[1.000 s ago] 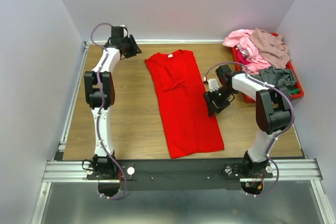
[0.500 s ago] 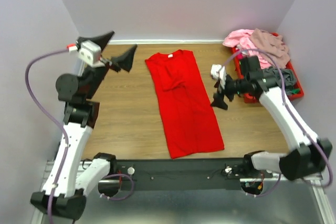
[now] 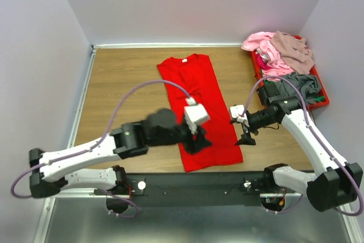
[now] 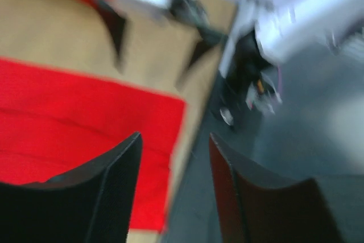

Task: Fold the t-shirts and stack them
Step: Fold the tshirt

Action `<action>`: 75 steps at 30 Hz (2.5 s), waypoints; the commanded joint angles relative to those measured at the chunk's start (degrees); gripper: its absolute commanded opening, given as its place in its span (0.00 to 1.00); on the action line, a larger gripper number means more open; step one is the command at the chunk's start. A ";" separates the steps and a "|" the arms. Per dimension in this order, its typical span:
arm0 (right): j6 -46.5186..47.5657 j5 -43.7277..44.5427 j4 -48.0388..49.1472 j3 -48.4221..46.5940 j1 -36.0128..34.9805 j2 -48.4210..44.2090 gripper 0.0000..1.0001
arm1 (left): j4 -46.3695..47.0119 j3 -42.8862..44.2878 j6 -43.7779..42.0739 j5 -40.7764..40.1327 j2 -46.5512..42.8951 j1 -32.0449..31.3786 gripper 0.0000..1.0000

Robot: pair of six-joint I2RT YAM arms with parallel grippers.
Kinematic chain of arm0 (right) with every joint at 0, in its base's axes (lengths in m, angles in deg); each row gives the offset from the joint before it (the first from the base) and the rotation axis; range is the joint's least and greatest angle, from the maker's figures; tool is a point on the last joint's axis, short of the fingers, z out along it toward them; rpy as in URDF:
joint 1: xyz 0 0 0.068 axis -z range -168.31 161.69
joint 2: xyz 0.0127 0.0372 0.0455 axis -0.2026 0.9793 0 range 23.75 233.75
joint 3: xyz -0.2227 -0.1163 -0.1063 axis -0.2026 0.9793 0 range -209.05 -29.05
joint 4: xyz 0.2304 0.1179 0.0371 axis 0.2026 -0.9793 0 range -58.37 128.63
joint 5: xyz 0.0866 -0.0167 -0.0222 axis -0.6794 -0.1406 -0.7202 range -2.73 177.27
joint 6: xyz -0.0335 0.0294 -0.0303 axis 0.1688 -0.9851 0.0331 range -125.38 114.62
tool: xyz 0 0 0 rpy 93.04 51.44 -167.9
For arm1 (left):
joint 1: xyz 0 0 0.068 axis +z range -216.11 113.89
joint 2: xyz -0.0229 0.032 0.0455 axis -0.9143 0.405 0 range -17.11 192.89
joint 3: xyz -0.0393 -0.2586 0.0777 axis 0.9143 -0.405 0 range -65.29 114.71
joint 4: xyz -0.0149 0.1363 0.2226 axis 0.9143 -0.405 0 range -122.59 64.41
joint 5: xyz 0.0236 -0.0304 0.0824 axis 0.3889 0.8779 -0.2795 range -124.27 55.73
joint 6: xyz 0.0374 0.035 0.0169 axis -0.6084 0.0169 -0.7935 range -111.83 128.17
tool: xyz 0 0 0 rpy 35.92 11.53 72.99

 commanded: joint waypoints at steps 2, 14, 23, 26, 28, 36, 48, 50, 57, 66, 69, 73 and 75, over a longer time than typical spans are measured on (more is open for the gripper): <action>-1.68 2.58 -0.52 1.38 0.24 -2.98 0.91 | -17.69 0.21 16.80 -12.87 10.93 -12.18 0.51; -1.43 4.42 0.97 9.73 0.33 -2.72 0.82 | -13.14 -6.20 17.16 -15.34 22.98 -16.44 0.38; 2.62 4.60 1.41 13.69 0.33 -2.01 0.79 | -12.60 -5.06 15.31 -20.17 33.27 -16.44 0.34; 4.46 4.78 0.80 13.69 0.24 -1.84 0.79 | -12.69 -4.01 15.23 -21.49 34.15 -16.52 0.34; 5.34 5.13 0.62 13.78 0.07 -1.49 0.79 | -12.69 -3.83 15.23 -22.02 33.98 -16.44 0.34; 6.49 5.13 0.53 14.13 -0.11 -1.22 0.79 | -12.60 -5.15 15.14 -23.25 34.06 -16.44 0.34; 8.60 6.62 -0.08 14.57 -2.31 -0.61 0.80 | -13.48 -5.85 16.54 -23.96 40.65 -16.44 0.35; 8.42 7.50 0.62 14.74 -3.27 -0.35 0.79 | -13.92 -5.76 17.07 -24.39 41.44 -16.44 0.35; 7.19 11.89 4.22 16.33 -6.09 -0.25 0.76 | -13.84 -6.73 19.26 -24.39 43.64 -16.44 0.21; 6.40 13.12 4.49 16.06 -6.53 -0.78 0.74 | -13.92 -7.08 20.24 -24.92 41.72 -16.44 0.00; 7.19 13.56 3.96 15.98 -6.53 -0.78 0.73 | -13.14 -6.73 19.45 -24.66 39.43 -16.44 0.00; 8.16 14.35 3.35 16.33 -7.58 -0.61 0.67 | -11.20 -7.43 18.13 -23.26 34.60 -16.44 0.00; 8.33 14.88 3.61 16.68 -8.11 -0.35 0.63 | -10.06 -7.69 17.86 -22.55 33.37 -16.44 0.00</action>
